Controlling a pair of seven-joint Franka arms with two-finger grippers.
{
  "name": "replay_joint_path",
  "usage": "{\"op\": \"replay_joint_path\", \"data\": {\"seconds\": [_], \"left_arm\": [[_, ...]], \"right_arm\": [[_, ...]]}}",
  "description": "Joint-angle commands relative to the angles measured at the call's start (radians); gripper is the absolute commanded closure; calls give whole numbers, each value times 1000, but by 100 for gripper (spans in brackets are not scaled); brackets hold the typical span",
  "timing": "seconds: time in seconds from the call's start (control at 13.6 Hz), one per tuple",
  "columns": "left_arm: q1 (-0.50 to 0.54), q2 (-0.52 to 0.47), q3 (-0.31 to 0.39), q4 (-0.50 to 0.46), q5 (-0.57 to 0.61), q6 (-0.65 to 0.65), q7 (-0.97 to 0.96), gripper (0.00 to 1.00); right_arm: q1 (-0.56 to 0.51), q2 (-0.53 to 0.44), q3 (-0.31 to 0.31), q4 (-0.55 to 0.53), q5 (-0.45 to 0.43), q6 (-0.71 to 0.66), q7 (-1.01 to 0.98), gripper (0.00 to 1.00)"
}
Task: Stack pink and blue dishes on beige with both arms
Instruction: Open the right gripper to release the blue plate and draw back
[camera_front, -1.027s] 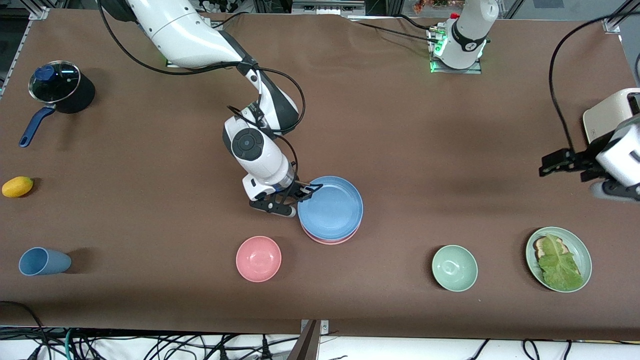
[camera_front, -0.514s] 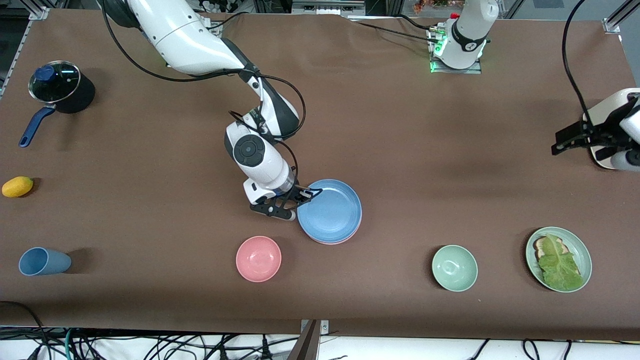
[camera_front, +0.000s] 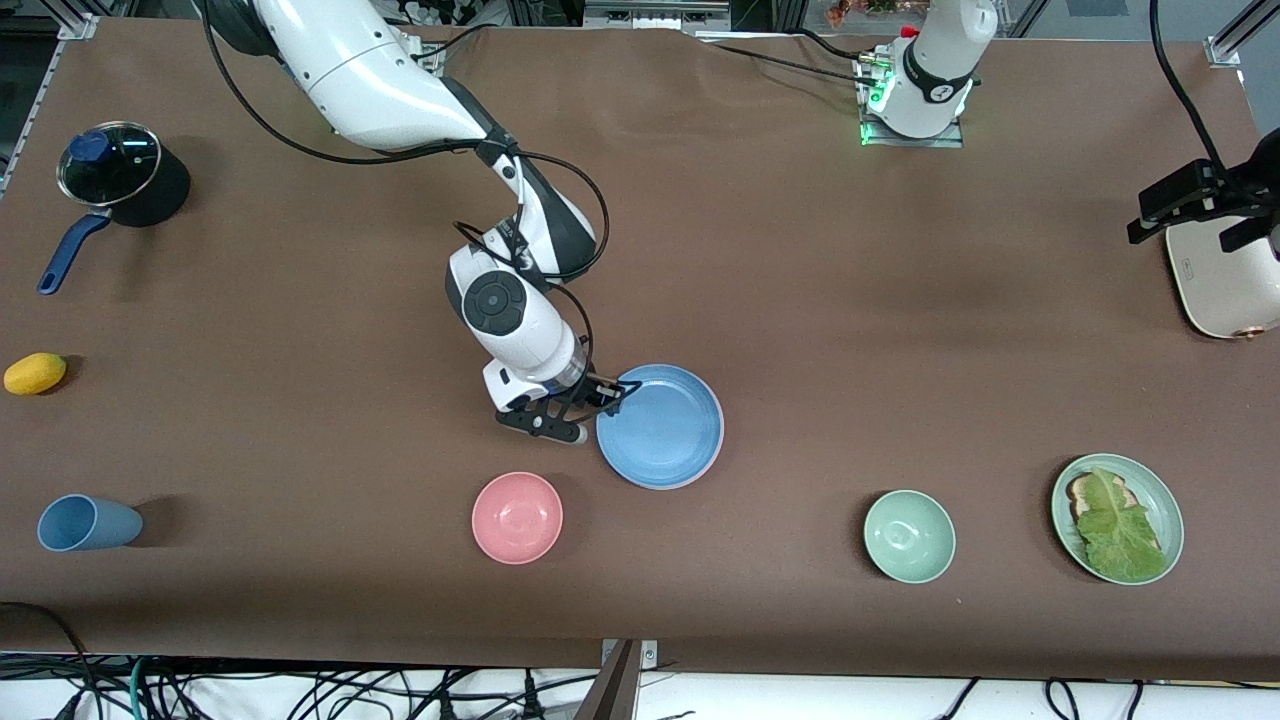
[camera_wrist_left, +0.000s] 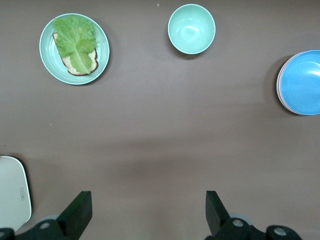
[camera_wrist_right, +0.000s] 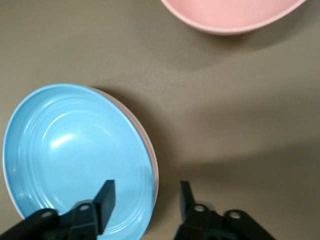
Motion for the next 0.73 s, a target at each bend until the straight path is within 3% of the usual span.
{"op": "replay_joint_path", "data": {"seconds": [0.0,0.07,0.15,0.51,0.66], "left_arm": [[-8,10,-4,-9,13,0,-13,0],[-8,10,-4,-9,11,0,-12,0],[-8,13,-4,-9,10,0,-12,0],[-5,14,-4,-9,10,0,-12,0],[-10,14,-4,-8,8,0,-29,0]], "right_arm": [[-7,-16,-14,51,-61,-104,-9,20],[-22,-20,-22,75,-79,-164,-24,3],[-43,-40,-23,88,-87,-215,-73,0],[-244,-226,-51,45,-73,-431,-410,0],[-324,-295,-52,45,-20,-546,-518,0]]}}
